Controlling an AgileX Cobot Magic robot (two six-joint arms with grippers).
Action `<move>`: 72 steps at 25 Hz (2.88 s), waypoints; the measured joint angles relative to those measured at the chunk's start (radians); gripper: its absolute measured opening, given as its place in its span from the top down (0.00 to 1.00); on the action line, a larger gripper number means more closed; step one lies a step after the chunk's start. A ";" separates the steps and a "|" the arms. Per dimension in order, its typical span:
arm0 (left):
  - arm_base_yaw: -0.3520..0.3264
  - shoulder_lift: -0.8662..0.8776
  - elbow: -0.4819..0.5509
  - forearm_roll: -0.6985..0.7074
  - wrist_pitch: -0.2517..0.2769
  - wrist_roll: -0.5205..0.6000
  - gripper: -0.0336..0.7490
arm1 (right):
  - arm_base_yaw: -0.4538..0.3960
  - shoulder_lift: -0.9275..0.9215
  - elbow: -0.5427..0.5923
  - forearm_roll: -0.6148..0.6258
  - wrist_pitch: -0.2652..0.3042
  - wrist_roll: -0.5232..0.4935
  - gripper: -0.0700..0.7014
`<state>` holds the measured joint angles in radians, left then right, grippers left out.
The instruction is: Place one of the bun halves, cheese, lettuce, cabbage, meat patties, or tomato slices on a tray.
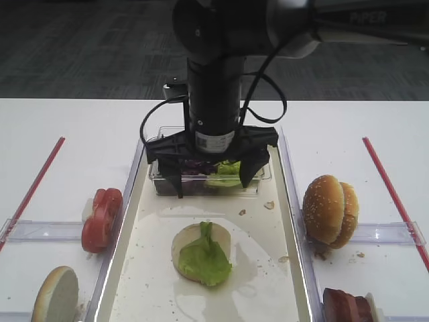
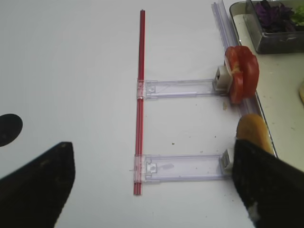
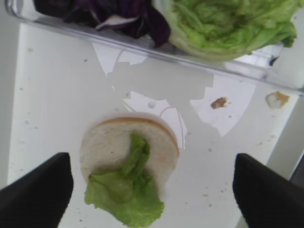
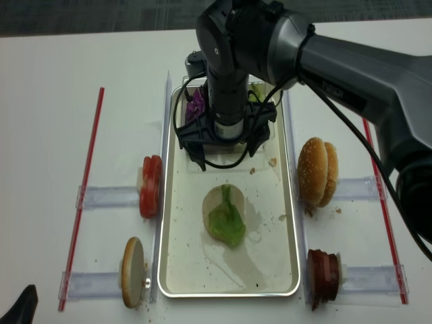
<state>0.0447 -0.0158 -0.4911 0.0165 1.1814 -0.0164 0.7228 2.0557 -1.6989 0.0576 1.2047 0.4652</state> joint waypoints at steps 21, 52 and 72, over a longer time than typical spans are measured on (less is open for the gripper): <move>0.000 0.000 0.000 0.000 0.000 0.000 0.17 | -0.482 0.000 0.000 0.000 0.015 -0.255 0.01; 0.000 0.000 0.000 0.000 0.000 0.000 0.17 | -0.693 0.000 0.021 0.008 0.016 -0.401 0.01; 0.000 0.000 0.000 0.000 0.000 0.000 0.17 | -0.693 -0.484 0.709 -0.005 -0.188 -0.414 0.04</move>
<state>0.0447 -0.0158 -0.4911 0.0165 1.1814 -0.0164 0.0294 1.5717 -0.9902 0.0528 1.0168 0.0508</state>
